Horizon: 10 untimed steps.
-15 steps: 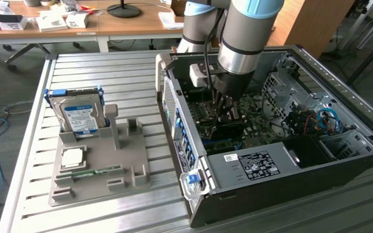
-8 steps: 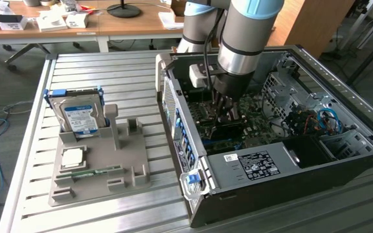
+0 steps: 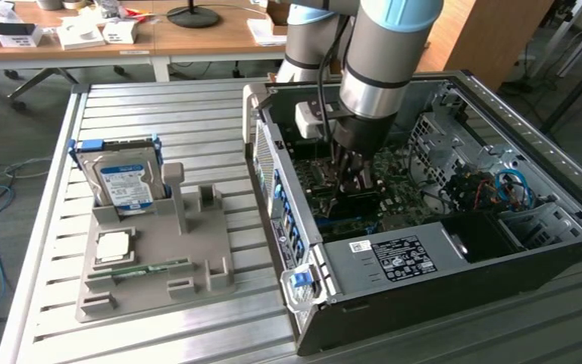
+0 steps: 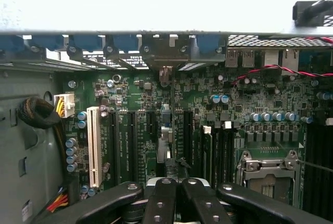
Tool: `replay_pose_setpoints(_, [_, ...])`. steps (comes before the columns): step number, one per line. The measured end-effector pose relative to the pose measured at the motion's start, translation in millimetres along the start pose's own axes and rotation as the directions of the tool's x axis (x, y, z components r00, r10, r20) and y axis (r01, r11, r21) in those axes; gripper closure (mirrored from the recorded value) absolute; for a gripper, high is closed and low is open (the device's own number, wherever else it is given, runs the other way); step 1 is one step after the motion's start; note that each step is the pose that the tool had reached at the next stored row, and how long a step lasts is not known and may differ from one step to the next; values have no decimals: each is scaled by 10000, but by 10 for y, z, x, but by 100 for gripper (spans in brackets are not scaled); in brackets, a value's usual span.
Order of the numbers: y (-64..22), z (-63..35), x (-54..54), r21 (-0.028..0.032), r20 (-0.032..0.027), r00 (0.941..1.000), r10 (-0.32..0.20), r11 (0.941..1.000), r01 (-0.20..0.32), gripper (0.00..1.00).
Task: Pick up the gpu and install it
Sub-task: 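Press down on the gpu until it lock into place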
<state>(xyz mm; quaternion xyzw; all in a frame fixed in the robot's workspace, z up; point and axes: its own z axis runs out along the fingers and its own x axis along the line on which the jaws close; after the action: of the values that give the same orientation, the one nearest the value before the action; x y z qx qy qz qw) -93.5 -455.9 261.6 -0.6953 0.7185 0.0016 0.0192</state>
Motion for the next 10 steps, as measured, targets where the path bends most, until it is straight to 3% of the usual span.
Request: replay_pose_setpoints(10, [0, 6, 0, 3, 12, 10000, 0, 10000, 0, 89])
